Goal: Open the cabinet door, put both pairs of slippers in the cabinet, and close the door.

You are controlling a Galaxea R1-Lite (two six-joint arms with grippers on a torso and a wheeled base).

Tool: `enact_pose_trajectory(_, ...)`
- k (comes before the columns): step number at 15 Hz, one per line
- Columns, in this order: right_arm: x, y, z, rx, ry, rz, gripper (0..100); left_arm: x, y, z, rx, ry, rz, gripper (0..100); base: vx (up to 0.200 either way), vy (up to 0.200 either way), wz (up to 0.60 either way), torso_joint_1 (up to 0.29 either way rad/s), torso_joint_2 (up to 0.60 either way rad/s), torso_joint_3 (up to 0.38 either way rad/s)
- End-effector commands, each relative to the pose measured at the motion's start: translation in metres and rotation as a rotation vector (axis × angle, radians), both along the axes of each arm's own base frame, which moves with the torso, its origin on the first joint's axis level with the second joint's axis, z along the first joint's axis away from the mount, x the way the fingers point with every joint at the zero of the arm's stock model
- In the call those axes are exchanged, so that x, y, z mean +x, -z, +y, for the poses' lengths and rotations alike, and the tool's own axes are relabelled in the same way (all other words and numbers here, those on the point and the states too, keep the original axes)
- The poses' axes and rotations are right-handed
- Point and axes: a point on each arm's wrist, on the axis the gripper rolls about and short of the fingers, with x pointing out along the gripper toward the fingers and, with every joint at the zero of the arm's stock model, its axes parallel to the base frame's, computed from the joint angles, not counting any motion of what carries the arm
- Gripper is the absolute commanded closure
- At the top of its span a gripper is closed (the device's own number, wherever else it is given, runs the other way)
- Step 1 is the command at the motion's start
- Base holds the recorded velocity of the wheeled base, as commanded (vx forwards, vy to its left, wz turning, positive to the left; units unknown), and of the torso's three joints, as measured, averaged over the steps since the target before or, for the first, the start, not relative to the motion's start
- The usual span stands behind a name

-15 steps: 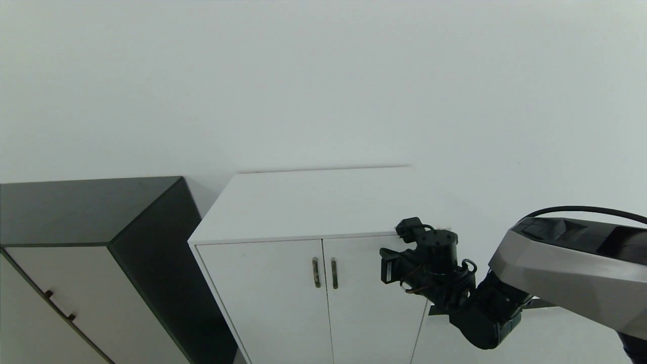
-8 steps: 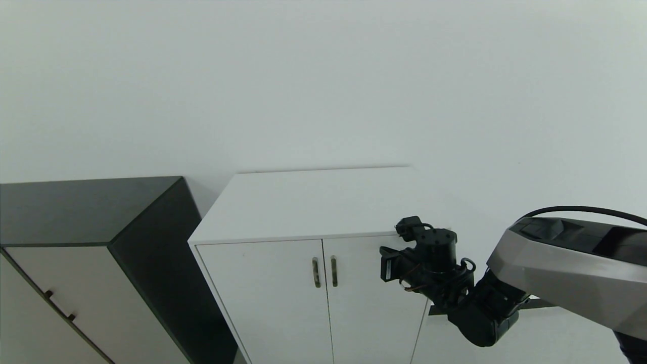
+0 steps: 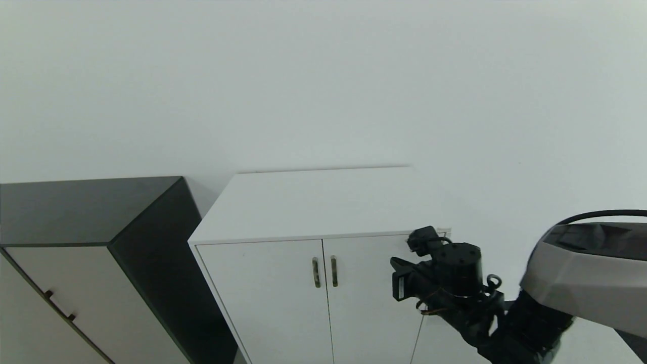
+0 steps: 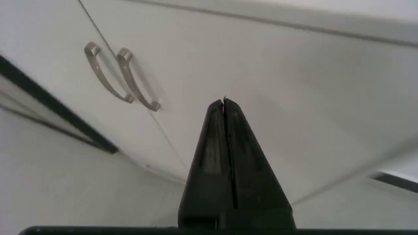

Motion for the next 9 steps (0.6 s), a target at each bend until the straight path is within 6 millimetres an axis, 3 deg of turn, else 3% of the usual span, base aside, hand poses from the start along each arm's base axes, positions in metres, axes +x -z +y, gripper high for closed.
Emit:
enact_pose_trajectory(1, -0.051, -0.051, -0.033, 0.001, 0.148, -0.113, 100, 0.0, 0.0, 0.0, 0.0, 0.0, 0.001, 100, 0.0, 0.0, 0.0, 0.0, 0.0, 0.0)
enact_pose_trajectory(3, -0.072, -0.067, -0.069, -0.021, 0.33, -0.14, 100, 0.0, 0.0, 0.0, 0.0, 0.0, 0.001, 100, 0.0, 0.0, 0.0, 0.0, 0.0, 0.0)
enact_pose_trajectory(6, -0.079, -0.078, -0.137, -0.074, 0.737, -0.173, 100, 0.0, 0.0, 0.0, 0.0, 0.0, 0.001, 100, 0.0, 0.0, 0.0, 0.0, 0.0, 0.0)
enact_pose_trajectory(7, -0.085, -0.08, -0.149, -0.072, 0.782, -0.178, 100, 0.0, 0.0, 0.0, -0.002, 0.0, 0.001, 100, 0.0, 0.0, 0.0, 0.0, 0.0, 0.0)
enact_pose_trajectory(9, -0.114, -0.074, -0.185, -0.109, 0.917, -0.149, 100, 0.0, 0.0, 0.0, -0.002, -0.002, 0.001, 100, 0.0, 0.0, 0.0, 0.0, 0.0, 0.0)
